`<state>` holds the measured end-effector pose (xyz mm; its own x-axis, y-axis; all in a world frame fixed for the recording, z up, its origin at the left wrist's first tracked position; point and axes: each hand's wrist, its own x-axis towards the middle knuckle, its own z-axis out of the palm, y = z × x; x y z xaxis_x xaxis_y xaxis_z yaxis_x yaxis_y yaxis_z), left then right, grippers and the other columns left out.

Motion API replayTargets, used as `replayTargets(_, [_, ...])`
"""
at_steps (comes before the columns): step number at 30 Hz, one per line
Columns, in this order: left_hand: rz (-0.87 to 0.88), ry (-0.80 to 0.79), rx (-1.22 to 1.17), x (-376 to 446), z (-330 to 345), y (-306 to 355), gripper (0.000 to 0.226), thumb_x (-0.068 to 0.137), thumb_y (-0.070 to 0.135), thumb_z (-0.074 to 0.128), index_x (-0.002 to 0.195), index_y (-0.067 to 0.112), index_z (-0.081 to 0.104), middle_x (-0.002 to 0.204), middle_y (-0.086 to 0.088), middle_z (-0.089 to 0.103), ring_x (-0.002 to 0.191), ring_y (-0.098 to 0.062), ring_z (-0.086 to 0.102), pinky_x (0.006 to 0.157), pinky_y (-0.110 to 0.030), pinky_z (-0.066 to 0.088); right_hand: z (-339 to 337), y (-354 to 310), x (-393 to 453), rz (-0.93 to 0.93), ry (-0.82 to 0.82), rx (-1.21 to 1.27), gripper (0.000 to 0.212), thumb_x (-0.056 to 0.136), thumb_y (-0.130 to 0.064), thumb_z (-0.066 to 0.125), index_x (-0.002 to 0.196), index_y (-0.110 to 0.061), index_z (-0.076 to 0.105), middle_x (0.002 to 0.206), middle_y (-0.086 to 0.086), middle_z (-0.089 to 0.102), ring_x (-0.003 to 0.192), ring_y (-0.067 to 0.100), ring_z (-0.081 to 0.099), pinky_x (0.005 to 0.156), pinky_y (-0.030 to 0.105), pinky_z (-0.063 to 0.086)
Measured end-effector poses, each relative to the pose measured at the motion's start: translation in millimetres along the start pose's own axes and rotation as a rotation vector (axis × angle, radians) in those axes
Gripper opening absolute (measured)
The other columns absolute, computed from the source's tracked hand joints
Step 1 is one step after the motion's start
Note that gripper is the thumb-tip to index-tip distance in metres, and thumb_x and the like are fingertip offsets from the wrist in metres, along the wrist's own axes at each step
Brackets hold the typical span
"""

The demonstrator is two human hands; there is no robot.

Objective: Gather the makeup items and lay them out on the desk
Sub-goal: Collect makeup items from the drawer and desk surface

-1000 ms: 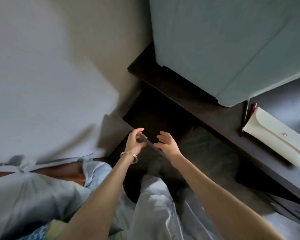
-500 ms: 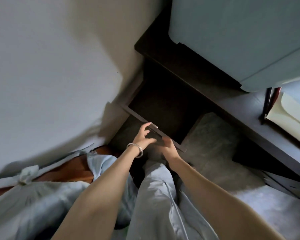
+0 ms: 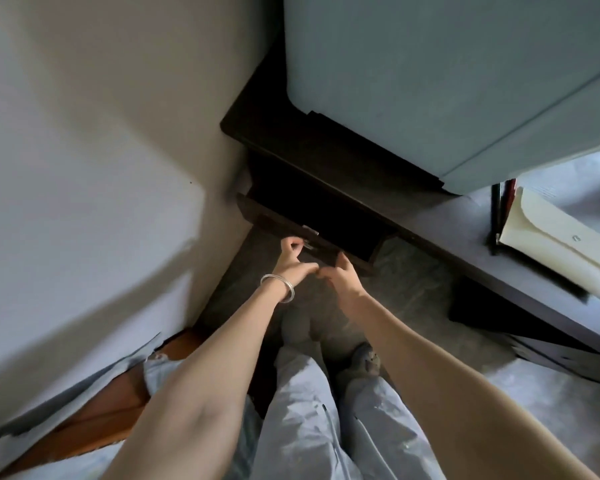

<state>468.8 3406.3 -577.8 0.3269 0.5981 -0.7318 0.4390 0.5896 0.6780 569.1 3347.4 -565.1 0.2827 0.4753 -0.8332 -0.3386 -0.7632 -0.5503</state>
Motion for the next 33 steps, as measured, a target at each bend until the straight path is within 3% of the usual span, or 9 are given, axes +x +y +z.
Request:
replayTargets(3, [0.024,-0.015,0.075,26,4,24,0.06,0.077,0.0,0.064,0.127,0.012,0.032,0.145,-0.011,0.041,0.127,-0.022,0.043,0.093,-0.023,0.032,-7,-21,19,-0.028,0.032,0.018,0.087,0.079,0.006,0.055,0.151,-0.011,0.009,0.147,0.011,0.036,0.129,0.028,0.042,0.109,0.04,0.037])
replayTargets(9, [0.096,-0.019,0.179,65,12,53,0.061,0.072,0.002,0.066,0.122,0.019,0.035,0.132,-0.011,0.048,0.122,-0.026,0.046,0.098,-0.032,0.041,-17,-50,55,-0.031,0.046,0.004,0.056,0.075,0.009,0.052,0.131,0.005,0.045,0.104,0.009,0.056,0.1,0.022,0.05,0.07,0.022,0.04])
replayTargets(13, [0.13,-0.031,0.153,76,16,64,0.058,0.071,0.0,0.065,0.114,0.025,0.036,0.134,-0.011,0.046,0.122,-0.026,0.047,0.099,-0.032,0.041,-23,-58,67,-0.033,0.076,0.053,0.05,0.073,0.006,0.056,0.122,-0.002,0.051,0.086,0.001,0.061,0.09,0.015,0.055,0.07,0.022,0.038])
replayTargets(16, [0.152,-0.025,0.153,72,14,62,0.058,0.071,0.001,0.065,0.115,0.026,0.037,0.135,-0.009,0.045,0.124,-0.024,0.044,0.099,-0.032,0.04,-25,-55,62,-0.056,0.05,0.022,0.062,0.074,0.001,0.06,0.134,-0.005,0.044,0.113,0.006,0.06,0.113,0.022,0.051,0.092,0.031,0.038])
replayTargets(18, [0.191,-0.039,0.106,63,11,62,0.057,0.075,0.002,0.064,0.121,0.022,0.038,0.137,-0.005,0.044,0.128,-0.019,0.041,0.094,-0.026,0.038,-24,-53,53,-0.101,0.022,0.003,0.079,0.076,-0.004,0.061,0.147,-0.014,0.027,0.142,0.006,0.042,0.131,0.024,0.039,0.108,0.037,0.032])
replayTargets(20, [0.217,-0.062,0.037,49,9,64,0.053,0.08,0.003,0.062,0.125,0.018,0.039,0.136,-0.002,0.047,0.127,-0.015,0.042,0.09,-0.02,0.035,-25,-55,39,-0.164,0.016,0.016,0.08,0.079,-0.006,0.061,0.149,-0.015,0.021,0.152,0.005,0.03,0.137,0.023,0.032,0.109,0.034,0.03])
replayTargets(24, [0.268,-0.112,-0.018,13,-1,75,0.048,0.083,0.004,0.061,0.126,0.016,0.045,0.131,-0.005,0.055,0.124,-0.016,0.047,0.098,-0.028,0.04,-38,-60,0,-0.25,0.008,0.112,0.07,0.081,-0.007,0.061,0.144,-0.015,0.034,0.148,0.006,0.039,0.136,0.019,0.036,0.107,0.028,0.031])
replayTargets(28, [0.384,-0.136,0.009,-27,-7,92,0.047,0.083,0.006,0.062,0.123,0.024,0.047,0.128,0.003,0.056,0.121,-0.011,0.049,0.094,-0.023,0.038,-61,-64,-52,-0.384,-0.003,0.113,0.061,0.084,-0.008,0.059,0.141,-0.02,0.04,0.147,-0.003,0.041,0.136,0.012,0.036,0.112,0.034,0.03])
replayTargets(33, [0.503,-0.193,0.063,-72,13,123,0.048,0.083,0.004,0.063,0.122,0.026,0.046,0.127,0.004,0.056,0.125,-0.015,0.047,0.101,-0.029,0.038,-102,-76,-116,-0.567,0.019,0.122,0.055,0.084,-0.009,0.062,0.129,-0.036,0.046,0.14,-0.011,0.049,0.132,0.003,0.039,0.106,0.027,0.032])
